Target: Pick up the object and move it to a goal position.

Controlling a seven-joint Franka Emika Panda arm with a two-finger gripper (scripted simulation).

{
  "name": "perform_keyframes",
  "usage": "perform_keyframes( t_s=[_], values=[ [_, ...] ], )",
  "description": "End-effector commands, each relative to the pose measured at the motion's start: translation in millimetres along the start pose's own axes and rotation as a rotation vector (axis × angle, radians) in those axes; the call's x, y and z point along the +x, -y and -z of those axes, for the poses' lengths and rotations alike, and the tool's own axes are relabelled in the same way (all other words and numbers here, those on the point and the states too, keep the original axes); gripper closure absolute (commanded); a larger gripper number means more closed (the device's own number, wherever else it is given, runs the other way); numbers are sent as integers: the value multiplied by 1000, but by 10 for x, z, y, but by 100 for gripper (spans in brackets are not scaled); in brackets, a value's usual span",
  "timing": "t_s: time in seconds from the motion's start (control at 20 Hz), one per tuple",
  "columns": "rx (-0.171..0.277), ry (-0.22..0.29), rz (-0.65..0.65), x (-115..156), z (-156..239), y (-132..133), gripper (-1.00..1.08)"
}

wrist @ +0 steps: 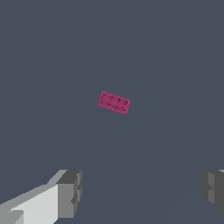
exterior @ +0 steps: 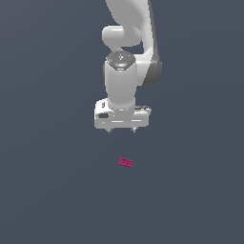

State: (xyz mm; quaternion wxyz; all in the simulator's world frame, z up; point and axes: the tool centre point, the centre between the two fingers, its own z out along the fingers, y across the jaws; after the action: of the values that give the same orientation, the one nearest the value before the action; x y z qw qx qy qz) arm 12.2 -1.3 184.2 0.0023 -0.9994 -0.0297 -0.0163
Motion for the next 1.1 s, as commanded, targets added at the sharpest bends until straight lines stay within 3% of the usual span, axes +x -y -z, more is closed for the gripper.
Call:
perform_keyframes(
  t_s=[0.0,0.45,1.05],
  values=[
    [0,0,0,0,0,0,-92],
    [22,-6,27,17,4,211,-92],
    [18,-3,83,54,-48,206,-92]
  ],
)
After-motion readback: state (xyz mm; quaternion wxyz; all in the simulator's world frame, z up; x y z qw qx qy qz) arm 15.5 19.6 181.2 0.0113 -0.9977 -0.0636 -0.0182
